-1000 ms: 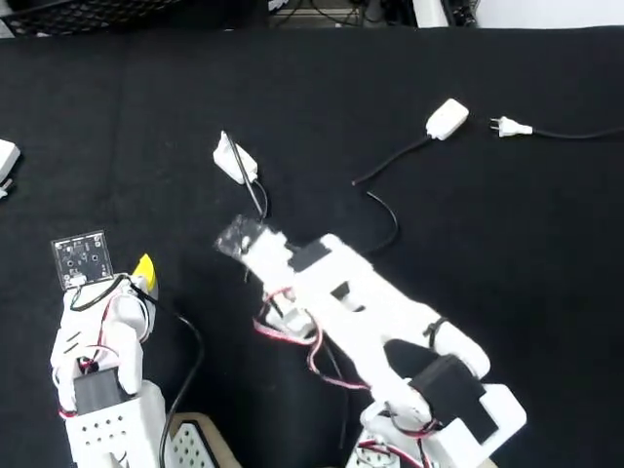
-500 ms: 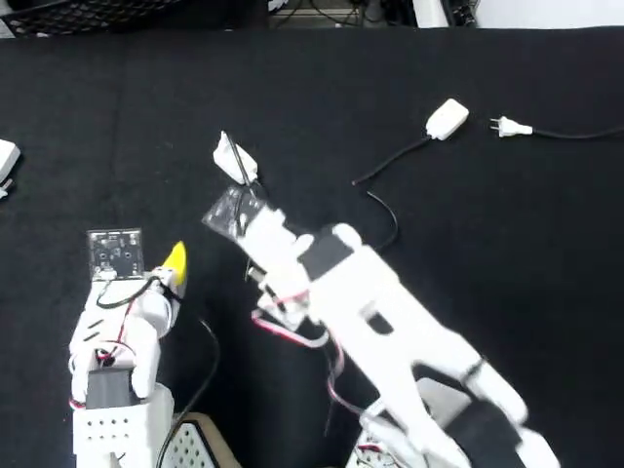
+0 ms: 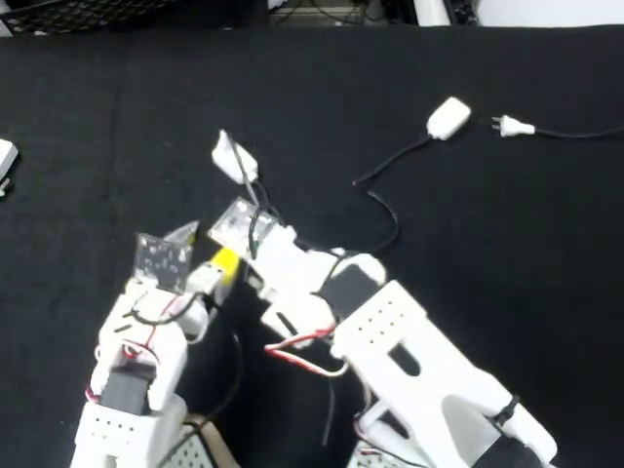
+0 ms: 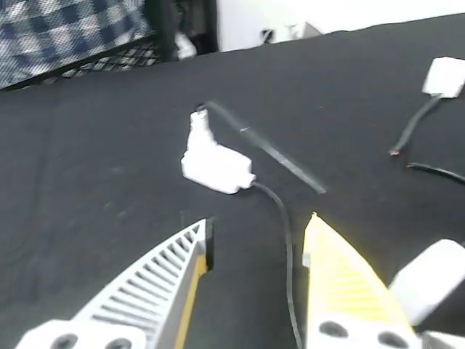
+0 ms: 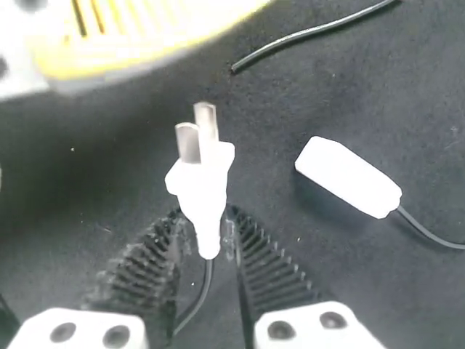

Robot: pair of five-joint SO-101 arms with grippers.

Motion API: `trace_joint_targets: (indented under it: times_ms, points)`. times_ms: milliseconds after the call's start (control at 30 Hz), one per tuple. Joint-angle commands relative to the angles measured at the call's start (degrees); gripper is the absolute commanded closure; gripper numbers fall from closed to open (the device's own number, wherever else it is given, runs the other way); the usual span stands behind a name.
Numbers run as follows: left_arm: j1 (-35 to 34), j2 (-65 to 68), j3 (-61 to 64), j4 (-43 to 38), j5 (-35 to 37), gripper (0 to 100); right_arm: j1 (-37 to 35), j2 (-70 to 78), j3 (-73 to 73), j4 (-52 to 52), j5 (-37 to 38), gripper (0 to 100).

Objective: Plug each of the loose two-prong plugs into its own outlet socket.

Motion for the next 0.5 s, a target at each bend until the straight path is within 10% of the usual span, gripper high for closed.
trace_joint_targets:
  times_ms: [0,467]
  points:
    - [3.8,-0.5,0.5,-1.6,0.7,78,-0.8,0.0,0.0,0.0,-0.4,98.7]
    - [8.3,-0.4,0.5,-1.0,0.7,78,-0.9,-1.5,-0.5,0.2,-0.7,98.7]
